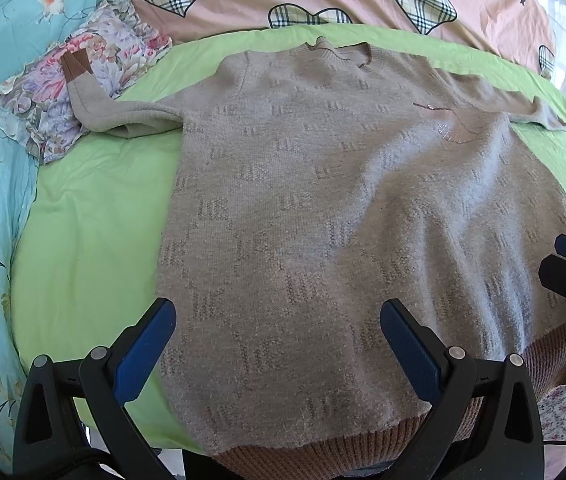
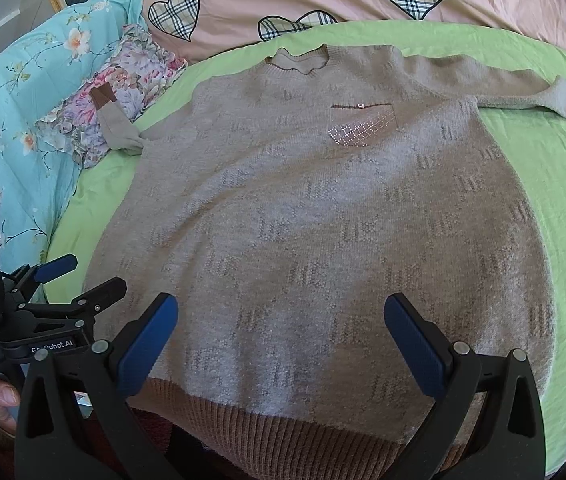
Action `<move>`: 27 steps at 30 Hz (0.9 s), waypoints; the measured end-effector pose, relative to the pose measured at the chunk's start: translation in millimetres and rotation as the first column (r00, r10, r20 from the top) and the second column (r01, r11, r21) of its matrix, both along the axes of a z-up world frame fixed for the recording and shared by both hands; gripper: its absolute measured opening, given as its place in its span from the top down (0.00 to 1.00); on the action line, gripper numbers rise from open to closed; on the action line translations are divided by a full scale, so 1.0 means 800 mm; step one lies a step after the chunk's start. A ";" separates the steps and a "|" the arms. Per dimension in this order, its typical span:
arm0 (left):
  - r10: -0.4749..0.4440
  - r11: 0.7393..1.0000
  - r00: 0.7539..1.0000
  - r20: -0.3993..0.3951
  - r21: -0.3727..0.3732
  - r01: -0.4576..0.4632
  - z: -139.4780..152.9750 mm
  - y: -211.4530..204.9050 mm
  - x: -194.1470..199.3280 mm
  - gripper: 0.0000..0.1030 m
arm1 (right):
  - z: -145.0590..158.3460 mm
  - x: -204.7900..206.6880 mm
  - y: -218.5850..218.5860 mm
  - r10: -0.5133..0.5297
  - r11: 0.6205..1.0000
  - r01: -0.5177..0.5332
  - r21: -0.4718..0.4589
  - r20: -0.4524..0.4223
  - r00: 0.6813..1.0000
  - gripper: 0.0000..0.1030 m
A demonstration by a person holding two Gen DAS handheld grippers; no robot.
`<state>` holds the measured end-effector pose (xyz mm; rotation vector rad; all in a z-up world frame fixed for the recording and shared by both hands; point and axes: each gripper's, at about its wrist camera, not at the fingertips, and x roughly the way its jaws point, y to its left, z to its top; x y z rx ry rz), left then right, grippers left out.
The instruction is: Fold small clothes
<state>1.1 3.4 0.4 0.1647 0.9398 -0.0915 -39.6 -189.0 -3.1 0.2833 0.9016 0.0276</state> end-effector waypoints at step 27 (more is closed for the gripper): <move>-0.006 1.000 1.000 -0.017 0.014 0.006 -0.002 -0.009 0.007 0.01 | 0.007 0.002 -0.002 -0.004 1.000 0.004 0.005 0.021 1.000 0.00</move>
